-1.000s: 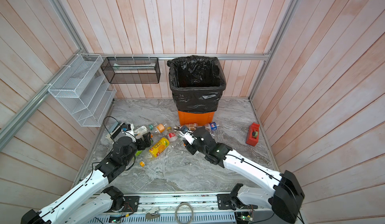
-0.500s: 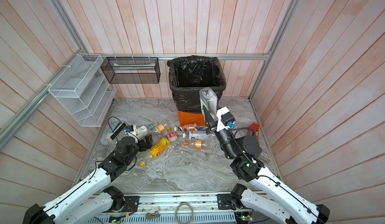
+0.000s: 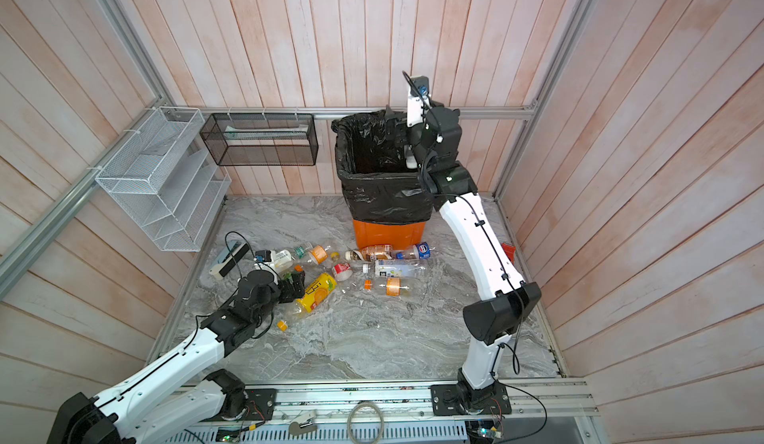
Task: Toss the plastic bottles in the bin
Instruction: 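Lift the clear bottle with the right gripper and open it over the bin, then grasp the yellow juice bottle with the left gripper while the right withdraws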
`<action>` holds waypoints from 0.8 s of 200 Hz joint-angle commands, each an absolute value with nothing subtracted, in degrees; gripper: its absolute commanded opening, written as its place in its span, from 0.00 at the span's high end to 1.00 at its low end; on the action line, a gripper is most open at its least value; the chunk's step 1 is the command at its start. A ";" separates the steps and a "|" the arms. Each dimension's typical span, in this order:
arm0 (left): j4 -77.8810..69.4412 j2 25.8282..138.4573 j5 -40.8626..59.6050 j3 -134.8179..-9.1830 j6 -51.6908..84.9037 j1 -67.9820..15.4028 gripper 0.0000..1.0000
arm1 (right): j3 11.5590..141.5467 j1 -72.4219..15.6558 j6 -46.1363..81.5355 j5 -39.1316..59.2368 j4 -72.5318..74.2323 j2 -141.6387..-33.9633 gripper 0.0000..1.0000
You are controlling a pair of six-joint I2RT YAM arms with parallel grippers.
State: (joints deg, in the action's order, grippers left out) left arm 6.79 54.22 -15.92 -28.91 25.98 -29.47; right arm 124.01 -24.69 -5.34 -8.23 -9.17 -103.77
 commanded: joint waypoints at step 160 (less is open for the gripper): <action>15.73 61.62 -17.99 -34.59 20.58 -35.63 0.00 | 83.58 -19.41 -0.59 -13.09 7.56 -74.15 0.04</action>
State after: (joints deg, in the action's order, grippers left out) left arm 12.34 58.26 -18.65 -31.66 23.20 -35.27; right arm 87.57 -20.49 -3.33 -12.21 4.01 -77.89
